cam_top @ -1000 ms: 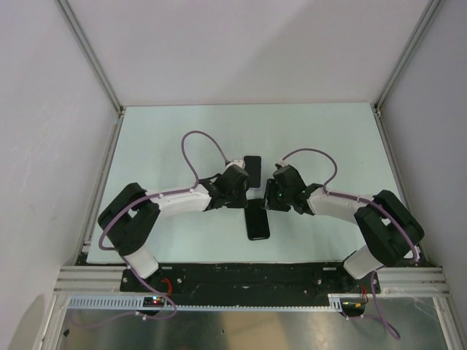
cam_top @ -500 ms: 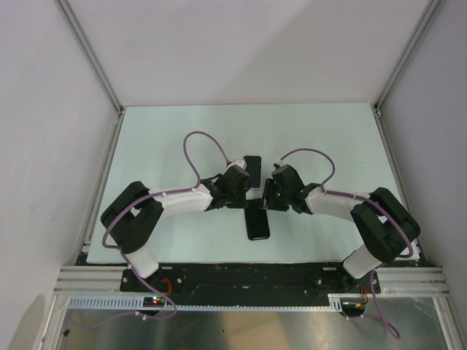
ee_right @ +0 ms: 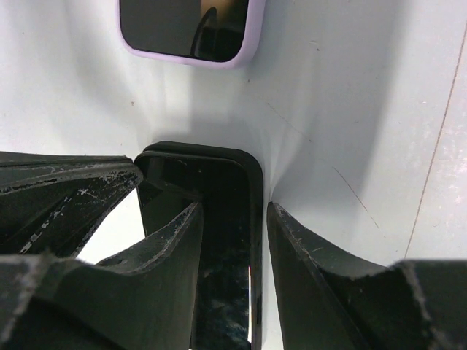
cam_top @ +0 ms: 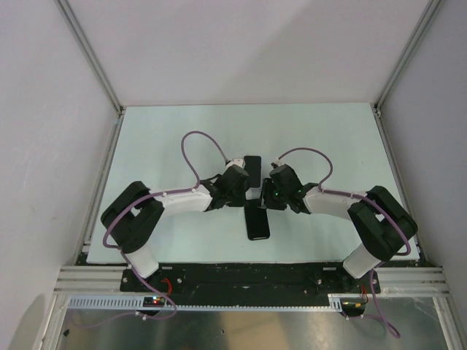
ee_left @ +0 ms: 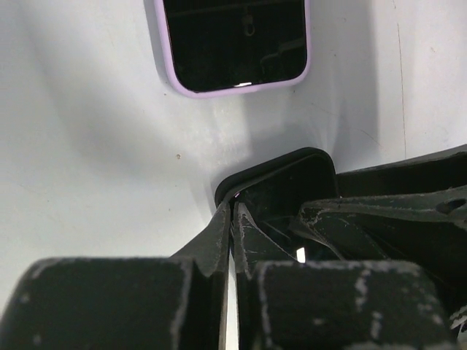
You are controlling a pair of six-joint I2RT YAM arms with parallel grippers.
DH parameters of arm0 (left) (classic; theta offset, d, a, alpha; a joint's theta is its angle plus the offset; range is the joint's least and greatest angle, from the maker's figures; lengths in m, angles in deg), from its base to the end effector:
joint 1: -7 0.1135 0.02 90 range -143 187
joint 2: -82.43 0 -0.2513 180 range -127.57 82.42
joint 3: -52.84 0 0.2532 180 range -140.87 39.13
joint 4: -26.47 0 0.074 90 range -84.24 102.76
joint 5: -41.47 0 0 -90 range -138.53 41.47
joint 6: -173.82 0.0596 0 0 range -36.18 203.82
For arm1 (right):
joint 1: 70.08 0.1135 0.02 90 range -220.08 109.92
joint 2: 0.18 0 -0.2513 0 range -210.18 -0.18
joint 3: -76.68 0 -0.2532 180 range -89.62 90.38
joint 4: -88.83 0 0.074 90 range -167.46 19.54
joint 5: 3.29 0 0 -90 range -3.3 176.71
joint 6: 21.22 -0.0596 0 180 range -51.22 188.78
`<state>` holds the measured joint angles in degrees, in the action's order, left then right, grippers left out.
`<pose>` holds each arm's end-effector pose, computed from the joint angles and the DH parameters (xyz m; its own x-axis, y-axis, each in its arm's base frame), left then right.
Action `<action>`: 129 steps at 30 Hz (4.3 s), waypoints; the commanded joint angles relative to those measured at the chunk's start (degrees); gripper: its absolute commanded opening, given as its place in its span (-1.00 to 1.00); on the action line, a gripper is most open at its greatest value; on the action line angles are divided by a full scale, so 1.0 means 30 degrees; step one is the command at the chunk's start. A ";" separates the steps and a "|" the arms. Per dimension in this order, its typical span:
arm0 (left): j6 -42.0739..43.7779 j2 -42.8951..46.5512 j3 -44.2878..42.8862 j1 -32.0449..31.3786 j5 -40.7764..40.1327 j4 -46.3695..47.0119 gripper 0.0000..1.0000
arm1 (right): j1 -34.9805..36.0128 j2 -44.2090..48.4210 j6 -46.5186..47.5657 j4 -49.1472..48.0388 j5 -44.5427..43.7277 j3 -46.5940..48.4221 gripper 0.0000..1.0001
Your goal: Put the phone into the phone case
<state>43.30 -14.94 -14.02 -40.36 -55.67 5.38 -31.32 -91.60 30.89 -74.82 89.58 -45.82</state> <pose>0.2446 -0.2547 0.1298 -0.8438 -0.0353 -0.5355 0.1702 0.9287 -0.3295 0.2490 0.2037 0.1207 -0.8726 0.0860 -0.4808 -0.1449 0.8945 0.4229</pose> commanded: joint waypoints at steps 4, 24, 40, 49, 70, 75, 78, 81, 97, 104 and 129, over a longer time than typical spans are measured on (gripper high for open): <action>-0.0201 -0.1786 0.1071 -0.0719 -0.0962 -0.0769 -0.96 | 0.0434 -0.0610 0.0070 0.0317 -0.0823 0.0314 -0.08; 0.1161 0.2219 -0.0406 0.0393 -0.1569 -0.1098 -0.22 | 0.0425 -0.0655 0.0081 0.0296 -0.0842 0.0291 -0.09; -0.0028 0.1914 0.0779 -0.0537 -0.0163 -0.0491 -0.44 | 0.0456 -0.0842 0.0109 0.0404 -0.0642 0.0312 -0.09; -0.0200 0.0812 0.0670 -0.0559 0.0185 -0.0024 -0.58 | 0.0404 -0.0695 0.0185 0.0515 -0.0665 0.0308 -0.10; -0.0511 0.0277 0.2062 -0.0572 0.0575 0.0400 -0.99 | 0.0321 -0.0683 0.0325 0.0709 -0.0701 0.0310 -0.10; -0.0730 0.0428 0.2627 -0.0816 0.0589 0.0502 -0.99 | 0.0321 -0.0725 0.0310 0.0711 -0.0680 0.0337 -0.10; -0.0844 0.0150 0.2755 -0.0983 0.0613 0.0599 -0.99 | 0.0369 -0.0787 0.0250 0.0661 -0.0689 0.0325 -0.10; -0.1081 -0.0145 0.2969 -0.1139 0.0646 0.0791 -1.00 | 0.0441 -0.0791 0.0228 0.0710 -0.0697 0.0313 -0.10; -0.2402 -0.1184 0.4622 -0.1956 0.0455 0.2126 -0.99 | 0.0904 -0.0667 0.0238 0.1069 -0.0957 0.0296 -0.09; -0.2848 -0.1733 0.5279 -0.2278 0.0323 0.2646 -1.00 | 0.1153 -0.0743 0.0234 0.1116 -0.1472 0.0313 -0.09; -0.3561 -0.3384 0.6002 -0.2738 0.0230 0.3106 -0.99 | 0.2586 -0.1492 0.0764 0.1382 -0.2872 0.0694 0.30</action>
<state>34.69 -12.51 -1.03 -45.52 -64.19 23.13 -25.22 -92.49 32.49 -74.61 81.21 -44.14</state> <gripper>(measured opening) 0.007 0.631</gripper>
